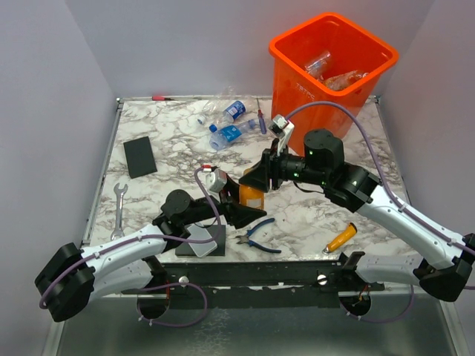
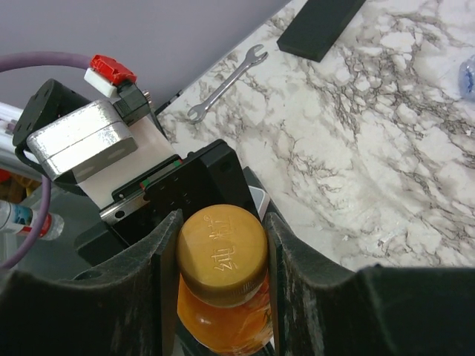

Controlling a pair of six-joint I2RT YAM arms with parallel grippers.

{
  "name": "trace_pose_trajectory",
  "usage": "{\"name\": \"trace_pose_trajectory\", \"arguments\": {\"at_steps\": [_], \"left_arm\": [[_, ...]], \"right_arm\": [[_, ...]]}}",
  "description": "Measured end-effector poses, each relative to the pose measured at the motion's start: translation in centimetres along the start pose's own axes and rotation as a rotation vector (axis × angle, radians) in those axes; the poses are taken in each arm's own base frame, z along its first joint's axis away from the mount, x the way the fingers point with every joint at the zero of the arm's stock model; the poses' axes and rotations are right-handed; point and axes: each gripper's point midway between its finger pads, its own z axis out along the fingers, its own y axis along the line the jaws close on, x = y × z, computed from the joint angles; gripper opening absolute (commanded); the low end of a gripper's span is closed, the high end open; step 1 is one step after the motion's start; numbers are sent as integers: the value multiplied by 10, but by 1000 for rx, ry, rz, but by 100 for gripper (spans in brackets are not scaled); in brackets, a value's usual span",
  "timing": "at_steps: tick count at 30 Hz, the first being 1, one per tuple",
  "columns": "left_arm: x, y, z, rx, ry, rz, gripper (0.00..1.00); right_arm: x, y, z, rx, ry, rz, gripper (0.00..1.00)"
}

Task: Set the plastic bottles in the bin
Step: Place the plastic bottle in the trash bin.

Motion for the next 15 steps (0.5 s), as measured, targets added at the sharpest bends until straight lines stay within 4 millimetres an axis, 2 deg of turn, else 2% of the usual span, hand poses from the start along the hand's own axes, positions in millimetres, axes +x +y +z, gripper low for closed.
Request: {"name": "trace_pose_trajectory", "arguments": {"at_steps": [1,4,6,8,15], "left_arm": [[0,2,0,-9,-2,0,35],[-2,4,0,-24,-11,1,30],[-4,5,0,-33,-19,5,28],[-6,5,1,-39,-29,11,26],[-12,11,0,-73,-53,25,24]], "right_arm": [[0,-1,1,-2,-6,-2,8],[-3,0,1,-6,-25,-6,41],[-4,0,0,-8,-34,-7,55],[-5,2,-2,-13,-46,6,58],[-9,5,-14,-5,-117,51,59]]}}
